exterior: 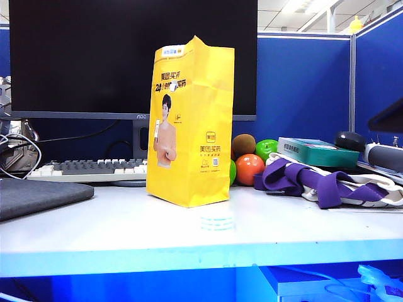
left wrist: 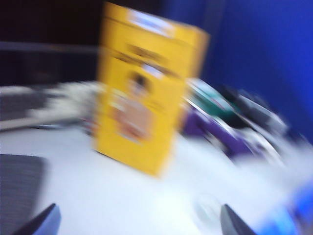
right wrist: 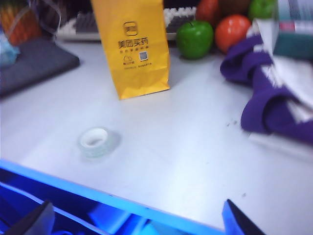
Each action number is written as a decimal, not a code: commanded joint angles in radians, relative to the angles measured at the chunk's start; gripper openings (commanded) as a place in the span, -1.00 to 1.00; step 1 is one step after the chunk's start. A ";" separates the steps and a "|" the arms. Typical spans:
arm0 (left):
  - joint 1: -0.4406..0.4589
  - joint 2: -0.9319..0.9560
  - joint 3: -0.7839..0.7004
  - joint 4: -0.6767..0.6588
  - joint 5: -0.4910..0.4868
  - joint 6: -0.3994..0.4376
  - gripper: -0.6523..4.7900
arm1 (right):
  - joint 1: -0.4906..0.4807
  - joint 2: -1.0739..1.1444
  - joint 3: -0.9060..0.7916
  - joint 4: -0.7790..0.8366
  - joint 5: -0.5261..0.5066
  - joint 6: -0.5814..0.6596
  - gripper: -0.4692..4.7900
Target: Pick up the transparent tape and throw it into the yellow paper bag.
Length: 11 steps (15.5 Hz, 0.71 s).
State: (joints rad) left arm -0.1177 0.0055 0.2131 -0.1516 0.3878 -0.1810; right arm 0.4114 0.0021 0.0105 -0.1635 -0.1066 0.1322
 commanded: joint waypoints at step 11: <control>-0.001 0.568 0.306 0.103 -0.060 0.065 1.00 | 0.001 0.117 0.129 0.167 0.113 0.006 1.00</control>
State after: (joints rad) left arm -0.1181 0.5385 0.4915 -0.0559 0.3016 -0.1635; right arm 0.4122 0.0860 0.1005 0.0044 -0.0040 0.1818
